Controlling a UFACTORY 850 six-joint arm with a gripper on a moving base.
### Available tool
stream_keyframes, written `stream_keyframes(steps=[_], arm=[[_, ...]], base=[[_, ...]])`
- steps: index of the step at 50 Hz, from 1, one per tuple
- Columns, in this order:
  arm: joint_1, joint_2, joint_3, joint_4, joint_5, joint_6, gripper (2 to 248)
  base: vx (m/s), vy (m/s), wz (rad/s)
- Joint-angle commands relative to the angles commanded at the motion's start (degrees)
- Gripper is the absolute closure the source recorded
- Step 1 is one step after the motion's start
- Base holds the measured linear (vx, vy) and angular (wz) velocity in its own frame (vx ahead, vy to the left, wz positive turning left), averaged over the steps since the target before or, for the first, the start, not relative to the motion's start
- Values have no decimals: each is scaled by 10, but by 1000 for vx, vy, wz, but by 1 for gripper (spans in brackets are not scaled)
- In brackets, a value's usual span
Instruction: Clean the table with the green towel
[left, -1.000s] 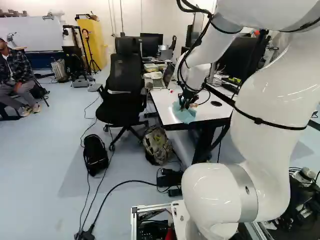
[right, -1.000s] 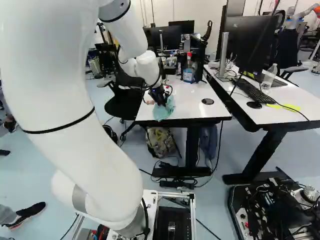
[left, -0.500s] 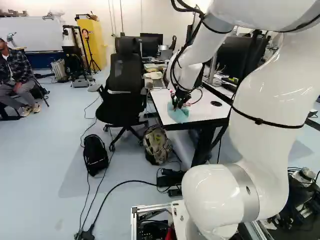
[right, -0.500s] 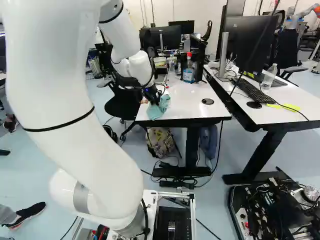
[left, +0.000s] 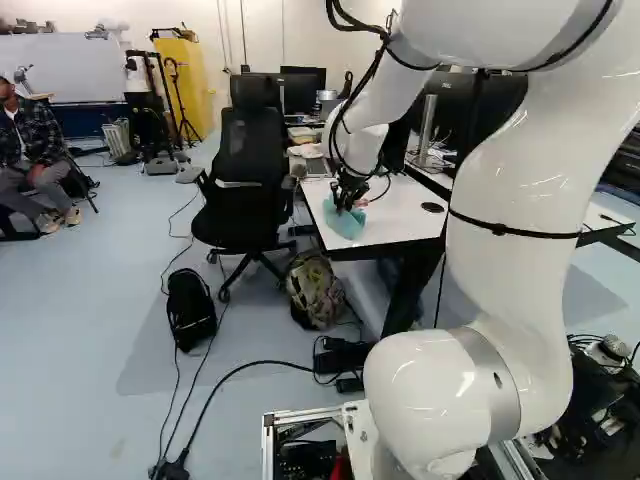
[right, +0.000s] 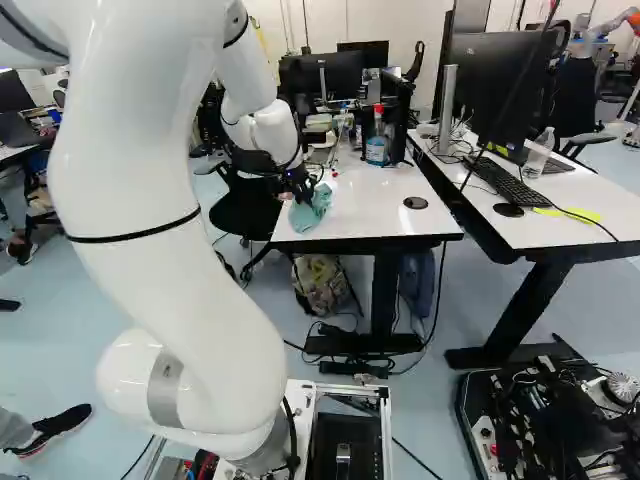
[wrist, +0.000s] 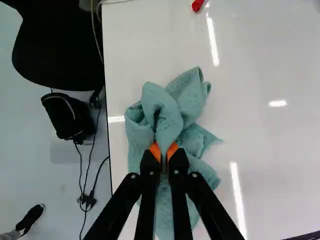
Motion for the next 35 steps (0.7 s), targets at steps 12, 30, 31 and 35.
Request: stream_keyframes(steps=[12, 30, 31, 35], arm=[[-12, -26, -31, 0, 0, 0, 214], [-43, -38, -46, 0, 0, 0, 214], [-45, -38, -46, 0, 0, 0, 214], [-52, -39, -47, 0, 0, 0, 214]], base=[[0, 0, 0], [0, 0, 0], [0, 0, 0], [0, 0, 0]])
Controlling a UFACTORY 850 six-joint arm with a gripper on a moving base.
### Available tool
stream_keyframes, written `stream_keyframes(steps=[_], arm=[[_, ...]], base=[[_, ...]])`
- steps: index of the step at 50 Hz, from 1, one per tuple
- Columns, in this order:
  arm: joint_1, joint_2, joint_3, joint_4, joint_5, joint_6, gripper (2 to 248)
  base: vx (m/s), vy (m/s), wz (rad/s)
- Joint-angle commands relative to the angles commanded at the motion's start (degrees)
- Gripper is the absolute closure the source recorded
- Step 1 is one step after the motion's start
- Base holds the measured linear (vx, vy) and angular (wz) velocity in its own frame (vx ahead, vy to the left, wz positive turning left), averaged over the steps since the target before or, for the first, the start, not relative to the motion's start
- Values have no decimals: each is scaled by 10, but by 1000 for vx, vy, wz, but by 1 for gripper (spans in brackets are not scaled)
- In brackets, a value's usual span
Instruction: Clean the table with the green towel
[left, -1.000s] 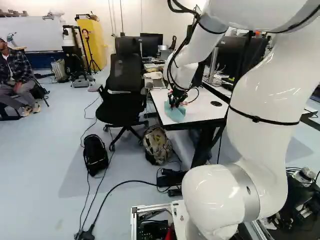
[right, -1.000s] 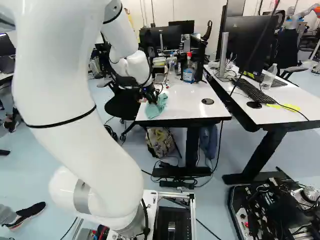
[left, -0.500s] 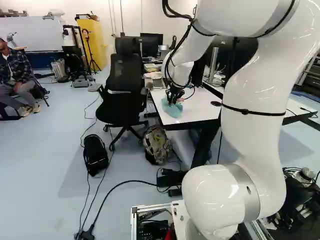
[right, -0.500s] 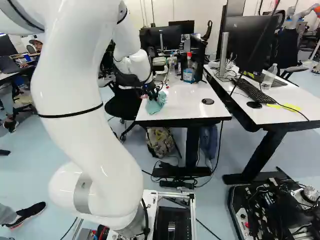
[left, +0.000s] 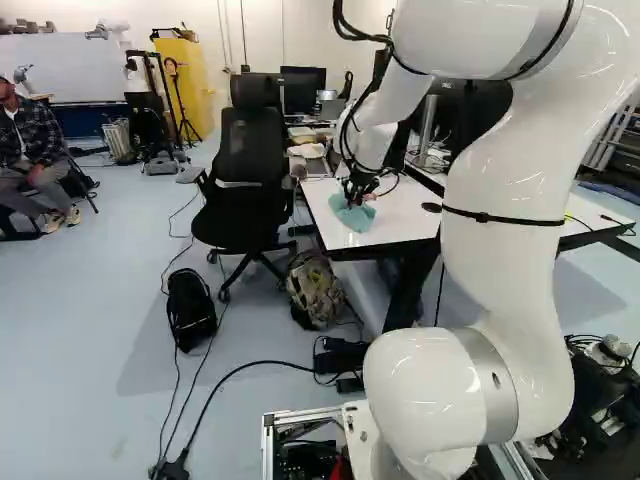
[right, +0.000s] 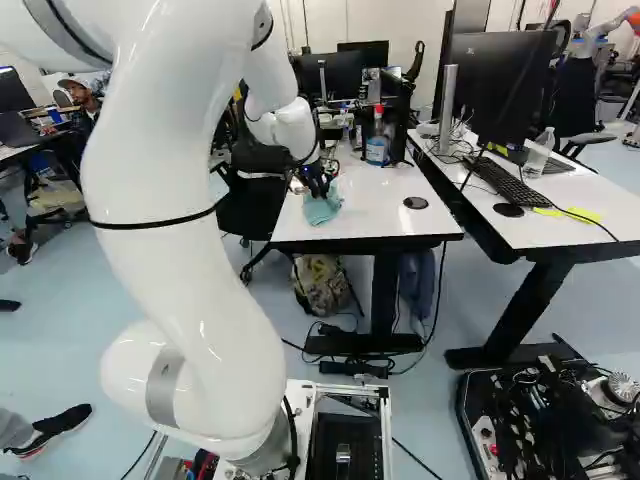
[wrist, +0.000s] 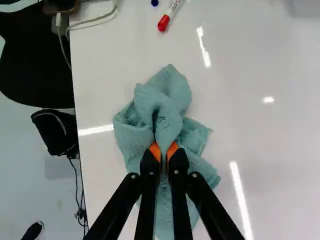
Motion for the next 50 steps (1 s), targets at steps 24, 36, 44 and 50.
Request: stream_keyframes(steps=[24, 36, 44, 50], arm=[[-47, 39, 27, 0, 0, 0, 214], [-70, 52, 43, 0, 0, 0, 214], [-83, 53, 44, 0, 0, 0, 214], [-85, 52, 43, 0, 0, 0, 214]], base=[[0, 0, 0], [0, 0, 0], [0, 0, 0], [0, 0, 0]])
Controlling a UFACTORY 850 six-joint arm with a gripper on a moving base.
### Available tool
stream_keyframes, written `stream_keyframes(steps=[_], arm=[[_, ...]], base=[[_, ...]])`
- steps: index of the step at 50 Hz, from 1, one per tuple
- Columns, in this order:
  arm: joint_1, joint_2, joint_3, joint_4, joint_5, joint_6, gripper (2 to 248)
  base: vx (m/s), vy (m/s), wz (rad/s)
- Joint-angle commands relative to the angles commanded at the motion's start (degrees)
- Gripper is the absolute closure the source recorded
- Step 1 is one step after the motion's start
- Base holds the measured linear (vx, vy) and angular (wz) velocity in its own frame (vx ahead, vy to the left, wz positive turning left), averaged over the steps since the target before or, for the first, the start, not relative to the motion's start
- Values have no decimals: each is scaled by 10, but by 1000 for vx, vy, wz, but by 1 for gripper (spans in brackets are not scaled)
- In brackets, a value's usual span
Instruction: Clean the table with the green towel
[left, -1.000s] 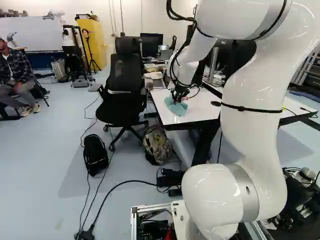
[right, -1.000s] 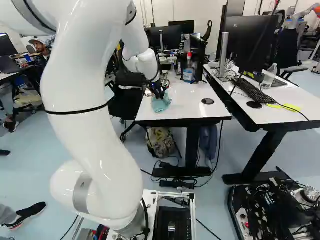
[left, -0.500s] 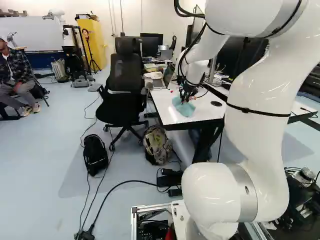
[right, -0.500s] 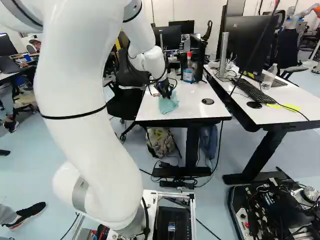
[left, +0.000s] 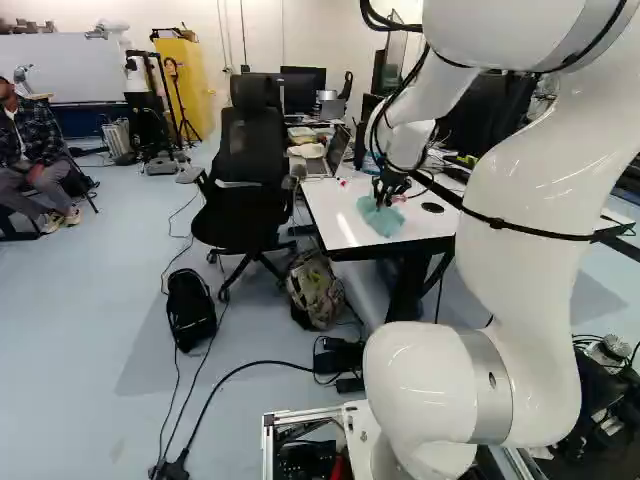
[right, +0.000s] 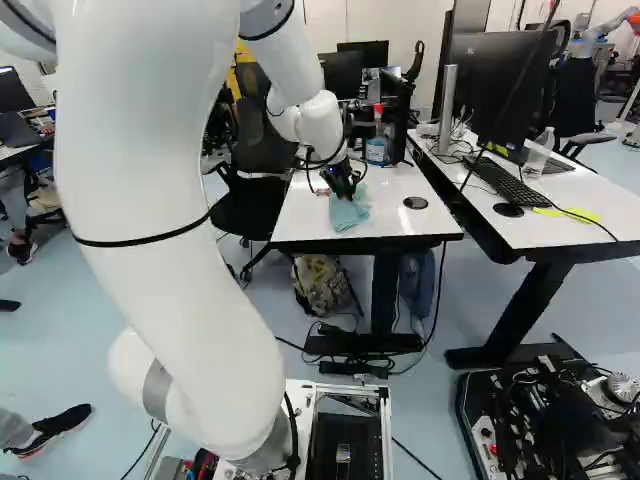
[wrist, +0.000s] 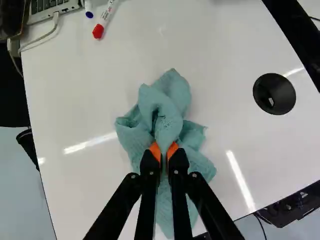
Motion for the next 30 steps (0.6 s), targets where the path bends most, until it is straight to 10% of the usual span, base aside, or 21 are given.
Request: stream_keyframes(steps=[30], arm=[[0, 0, 0, 0, 0, 0, 214]], base=[[0, 0, 0]])
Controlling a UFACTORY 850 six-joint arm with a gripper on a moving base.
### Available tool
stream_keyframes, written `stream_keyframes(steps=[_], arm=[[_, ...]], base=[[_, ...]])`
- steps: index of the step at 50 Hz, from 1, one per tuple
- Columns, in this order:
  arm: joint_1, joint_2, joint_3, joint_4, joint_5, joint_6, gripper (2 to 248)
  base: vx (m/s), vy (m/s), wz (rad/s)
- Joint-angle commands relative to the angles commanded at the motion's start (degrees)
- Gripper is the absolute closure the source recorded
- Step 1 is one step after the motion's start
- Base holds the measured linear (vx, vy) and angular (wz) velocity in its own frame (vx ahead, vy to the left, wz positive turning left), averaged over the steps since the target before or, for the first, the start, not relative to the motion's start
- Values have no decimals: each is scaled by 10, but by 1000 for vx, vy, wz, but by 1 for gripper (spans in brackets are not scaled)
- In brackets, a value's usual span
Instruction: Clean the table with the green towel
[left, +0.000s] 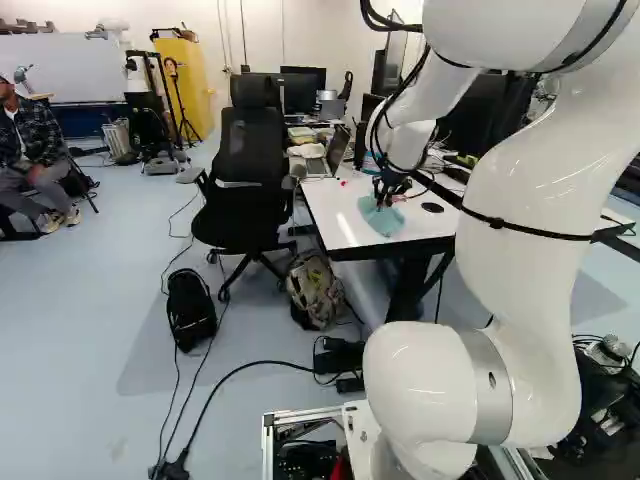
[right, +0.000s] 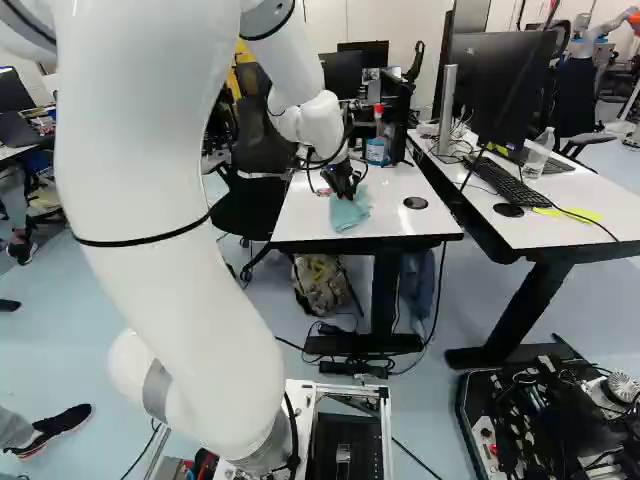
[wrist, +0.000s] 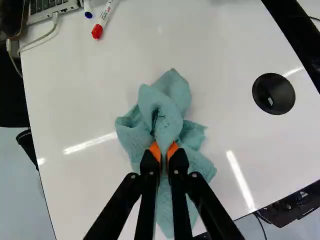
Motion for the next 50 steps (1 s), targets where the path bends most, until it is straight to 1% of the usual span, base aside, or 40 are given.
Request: stream_keyframes(steps=[22, 30, 50], arm=[[0, 28, 5, 0, 0, 0, 214], [-6, 34, -1, 0, 0, 0, 214], [-34, -3, -45, 0, 0, 0, 214]], base=[[0, 0, 0], [0, 0, 0], [0, 0, 0]])
